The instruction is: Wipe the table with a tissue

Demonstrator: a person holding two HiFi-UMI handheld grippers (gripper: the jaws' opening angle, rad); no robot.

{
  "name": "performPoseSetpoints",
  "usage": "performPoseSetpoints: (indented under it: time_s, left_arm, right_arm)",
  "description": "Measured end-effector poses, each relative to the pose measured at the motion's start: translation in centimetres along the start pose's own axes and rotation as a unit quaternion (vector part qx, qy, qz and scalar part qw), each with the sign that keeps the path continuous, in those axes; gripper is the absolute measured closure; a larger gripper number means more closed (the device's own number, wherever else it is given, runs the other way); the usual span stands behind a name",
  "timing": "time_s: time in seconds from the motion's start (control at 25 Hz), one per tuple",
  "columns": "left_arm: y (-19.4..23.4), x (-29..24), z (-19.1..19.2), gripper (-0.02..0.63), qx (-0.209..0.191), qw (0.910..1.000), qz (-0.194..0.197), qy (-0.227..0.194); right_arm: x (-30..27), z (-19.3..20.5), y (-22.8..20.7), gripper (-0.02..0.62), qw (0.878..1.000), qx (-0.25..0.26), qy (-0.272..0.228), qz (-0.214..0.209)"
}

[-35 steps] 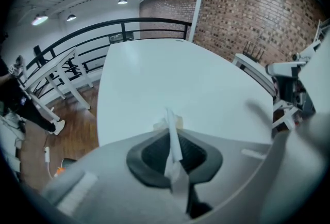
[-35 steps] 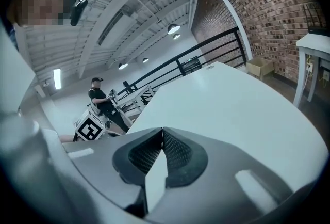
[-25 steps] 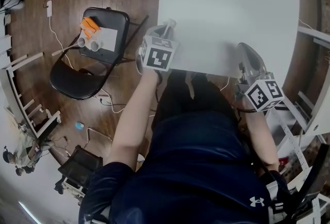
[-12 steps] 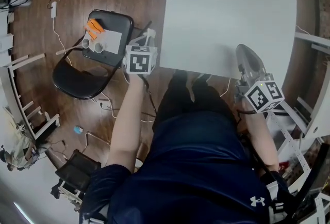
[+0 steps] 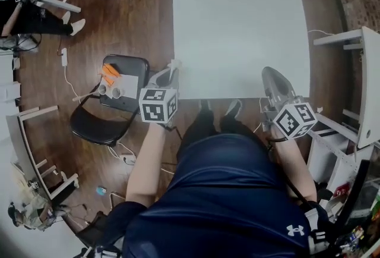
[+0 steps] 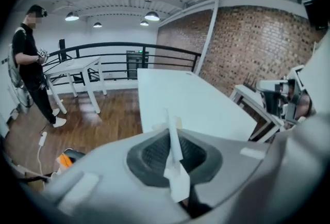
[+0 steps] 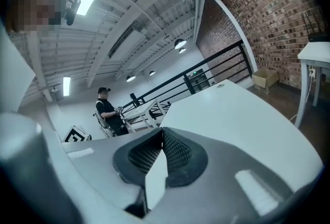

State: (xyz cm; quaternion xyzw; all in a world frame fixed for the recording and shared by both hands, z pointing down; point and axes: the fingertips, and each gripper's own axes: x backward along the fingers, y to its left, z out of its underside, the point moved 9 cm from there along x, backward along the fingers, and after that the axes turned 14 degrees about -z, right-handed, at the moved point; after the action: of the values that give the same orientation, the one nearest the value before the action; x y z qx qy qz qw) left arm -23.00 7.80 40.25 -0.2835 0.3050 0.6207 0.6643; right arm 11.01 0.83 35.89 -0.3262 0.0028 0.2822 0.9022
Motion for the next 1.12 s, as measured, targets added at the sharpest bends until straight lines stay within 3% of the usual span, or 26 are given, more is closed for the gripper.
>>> performPoseSetpoints:
  time_s: [0.32, 0.64, 1.12]
  left_arm:
    - [-3.6, 4.4, -4.3, 0.589, -0.024, 0.9937, 0.055, -0.094]
    - [-7.2, 8.7, -6.4, 0.589, -0.013, 0.9792, 0.119, -0.164]
    - [-11.8, 10.5, -8.1, 0.589, -0.021, 0.9587, 0.189, -0.212]
  right_arm:
    - [2.6, -2.1, 1.9, 0.584, 0.998, 0.033, -0.043, 0.020]
    - [5.6, -3.7, 4.1, 0.584, 0.993, 0.076, -0.082, 0.037]
    - [8.3, -4.8, 6.2, 0.584, 0.983, 0.134, -0.104, 0.068]
